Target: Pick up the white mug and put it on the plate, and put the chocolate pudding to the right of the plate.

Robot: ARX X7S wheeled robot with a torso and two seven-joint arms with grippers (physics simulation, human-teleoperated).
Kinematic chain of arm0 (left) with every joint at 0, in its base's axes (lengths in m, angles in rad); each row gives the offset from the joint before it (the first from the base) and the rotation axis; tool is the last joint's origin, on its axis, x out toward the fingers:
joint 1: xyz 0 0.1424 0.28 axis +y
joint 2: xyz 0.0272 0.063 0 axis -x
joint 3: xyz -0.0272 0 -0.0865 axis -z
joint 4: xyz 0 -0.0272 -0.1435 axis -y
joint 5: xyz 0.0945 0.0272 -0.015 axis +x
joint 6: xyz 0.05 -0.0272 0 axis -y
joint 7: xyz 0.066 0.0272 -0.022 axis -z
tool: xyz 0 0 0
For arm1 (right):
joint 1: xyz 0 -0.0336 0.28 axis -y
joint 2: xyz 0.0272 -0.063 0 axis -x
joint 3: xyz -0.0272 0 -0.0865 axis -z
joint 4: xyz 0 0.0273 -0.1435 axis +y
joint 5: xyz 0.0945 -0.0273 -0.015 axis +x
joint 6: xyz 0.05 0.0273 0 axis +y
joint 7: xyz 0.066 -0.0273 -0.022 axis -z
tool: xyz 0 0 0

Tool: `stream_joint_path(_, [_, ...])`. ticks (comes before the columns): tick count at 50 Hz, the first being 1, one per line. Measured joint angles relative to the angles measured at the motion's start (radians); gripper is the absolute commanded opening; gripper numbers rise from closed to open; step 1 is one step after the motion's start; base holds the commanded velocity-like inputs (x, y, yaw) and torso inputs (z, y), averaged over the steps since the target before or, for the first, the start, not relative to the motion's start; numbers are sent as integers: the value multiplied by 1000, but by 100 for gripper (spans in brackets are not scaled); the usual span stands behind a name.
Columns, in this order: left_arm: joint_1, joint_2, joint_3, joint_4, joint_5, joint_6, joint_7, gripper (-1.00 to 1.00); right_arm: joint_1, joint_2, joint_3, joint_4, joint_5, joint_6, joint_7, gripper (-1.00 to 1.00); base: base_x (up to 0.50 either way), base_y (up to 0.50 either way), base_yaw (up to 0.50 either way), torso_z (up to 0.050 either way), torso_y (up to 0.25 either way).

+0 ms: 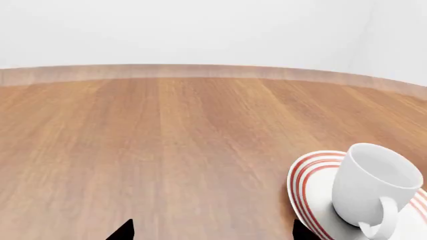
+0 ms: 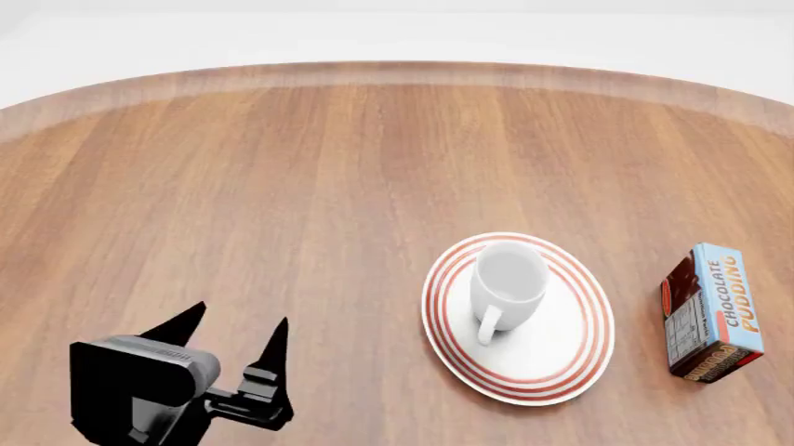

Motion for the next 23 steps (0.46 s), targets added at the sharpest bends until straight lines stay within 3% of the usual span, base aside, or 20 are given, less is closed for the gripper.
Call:
stream_joint_path(6, [41, -26, -2, 48, 49, 26, -31, 100, -266, 44, -182, -127, -350, -298, 147, 100, 0, 0, 0, 0, 0])
stream_joint_path(12, [94, -62, -9, 103, 120, 57, -88, 100, -463, 68, -317, -197, -634, -475, 229, 100, 0, 0, 0, 0, 0])
stream_joint_path(23, [311, -201, -54, 183, 395, 196, -394, 100, -694, 80, -501, -254, -971, -649, 295, 100, 0, 0, 0, 0, 0])
